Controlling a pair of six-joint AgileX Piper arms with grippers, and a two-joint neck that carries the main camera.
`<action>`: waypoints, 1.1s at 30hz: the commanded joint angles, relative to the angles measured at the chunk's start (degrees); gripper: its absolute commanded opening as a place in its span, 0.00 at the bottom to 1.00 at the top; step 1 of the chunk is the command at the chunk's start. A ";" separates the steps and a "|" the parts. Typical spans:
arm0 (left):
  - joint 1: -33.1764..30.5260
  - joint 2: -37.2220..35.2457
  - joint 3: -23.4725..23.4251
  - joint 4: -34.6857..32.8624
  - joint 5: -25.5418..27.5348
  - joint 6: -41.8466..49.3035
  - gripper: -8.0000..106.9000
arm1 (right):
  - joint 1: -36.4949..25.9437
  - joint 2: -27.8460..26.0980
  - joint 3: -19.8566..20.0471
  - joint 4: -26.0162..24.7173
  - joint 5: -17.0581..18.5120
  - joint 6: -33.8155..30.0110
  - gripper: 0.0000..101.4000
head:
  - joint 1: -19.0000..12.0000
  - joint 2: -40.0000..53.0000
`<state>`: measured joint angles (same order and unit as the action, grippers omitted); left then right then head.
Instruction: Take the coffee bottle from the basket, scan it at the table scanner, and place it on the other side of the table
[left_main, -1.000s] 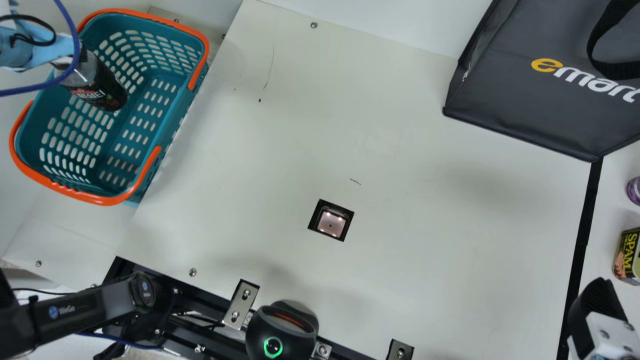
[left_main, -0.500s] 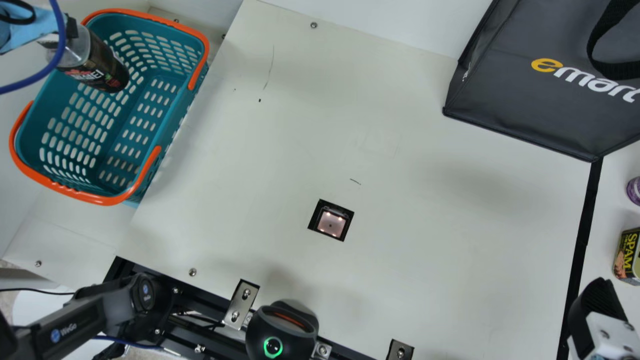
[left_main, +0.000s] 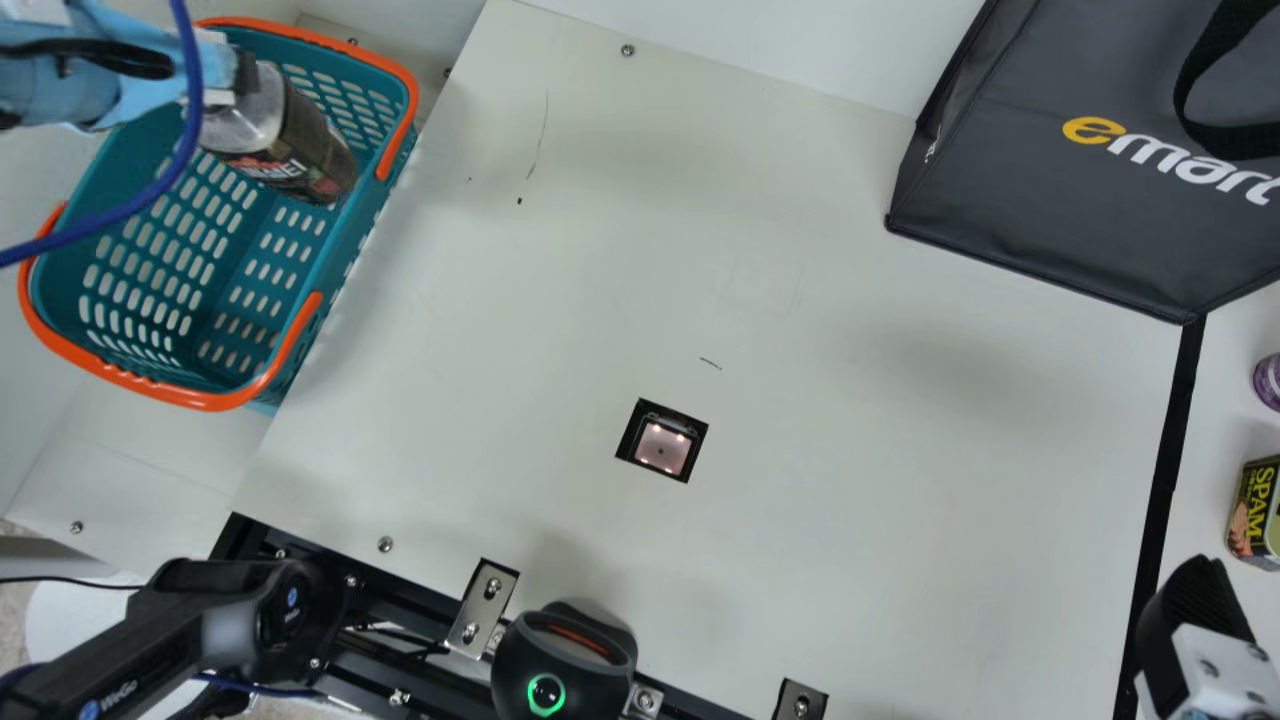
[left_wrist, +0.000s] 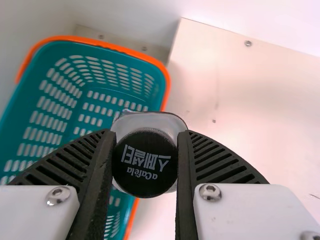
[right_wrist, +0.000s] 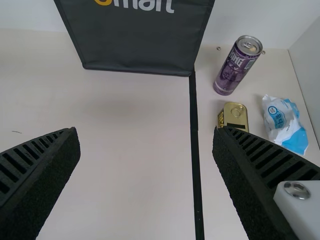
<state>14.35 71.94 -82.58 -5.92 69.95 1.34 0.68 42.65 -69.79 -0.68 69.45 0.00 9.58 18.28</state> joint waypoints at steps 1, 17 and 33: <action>-4.91 -0.21 0.19 0.99 -0.05 -3.01 0.00 | 0.00 0.00 0.00 0.00 0.00 0.00 0.94 | -1.66 0.14; -24.96 1.89 1.65 7.94 -0.28 -17.11 0.00 | 0.00 0.00 0.00 0.00 -0.06 0.00 0.94 | -1.66 0.14; -27.42 6.12 8.98 8.54 -5.38 -14.87 0.00 | 0.00 0.00 0.00 0.00 -0.06 0.00 0.94 | -1.66 0.14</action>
<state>-13.15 78.03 -74.05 2.84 64.97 -13.99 0.68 42.65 -69.79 -0.68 69.39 0.00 9.58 18.19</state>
